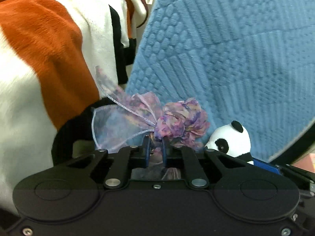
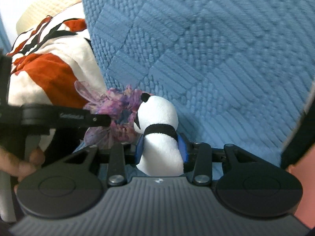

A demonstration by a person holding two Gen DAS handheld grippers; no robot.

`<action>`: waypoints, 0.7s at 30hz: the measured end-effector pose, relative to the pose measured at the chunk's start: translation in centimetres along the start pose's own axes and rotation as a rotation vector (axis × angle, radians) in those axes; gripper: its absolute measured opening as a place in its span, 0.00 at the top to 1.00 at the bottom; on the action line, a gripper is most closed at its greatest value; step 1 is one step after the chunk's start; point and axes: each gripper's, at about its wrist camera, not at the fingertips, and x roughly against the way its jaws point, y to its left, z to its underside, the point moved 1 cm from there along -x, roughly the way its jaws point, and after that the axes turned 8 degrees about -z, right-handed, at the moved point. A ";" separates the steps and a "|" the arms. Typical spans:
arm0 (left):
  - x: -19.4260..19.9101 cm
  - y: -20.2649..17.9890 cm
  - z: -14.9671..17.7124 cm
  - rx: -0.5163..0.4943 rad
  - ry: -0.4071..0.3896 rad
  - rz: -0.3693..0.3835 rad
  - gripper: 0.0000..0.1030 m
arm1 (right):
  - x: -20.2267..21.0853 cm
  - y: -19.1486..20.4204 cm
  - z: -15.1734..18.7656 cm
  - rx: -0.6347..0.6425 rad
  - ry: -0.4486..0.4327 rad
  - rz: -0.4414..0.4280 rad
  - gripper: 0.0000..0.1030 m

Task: Organize objects
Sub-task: 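Grasp the small panda plush with the right gripper while the left gripper grasps the purple ribbon scrunchie, then carry the panda in the right gripper while the left gripper carries the scrunchie over the box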

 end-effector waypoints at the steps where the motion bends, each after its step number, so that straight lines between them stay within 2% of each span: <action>1: 0.6 0.0 0.5 0.006 0.004 0.009 0.90 | 0.4 0.0 0.0 -0.012 0.005 0.006 0.61; 12: 5.5 -2.3 3.4 -0.003 0.026 0.082 0.92 | 6.1 1.2 4.0 -0.077 0.058 0.087 0.61; 16: 7.0 -2.2 6.0 -0.002 0.049 0.105 0.92 | 8.6 1.8 6.5 -0.089 0.076 0.122 0.61; 21: 10.8 -2.1 9.7 0.002 0.063 0.135 0.92 | 11.4 2.4 9.0 -0.117 0.081 0.138 0.61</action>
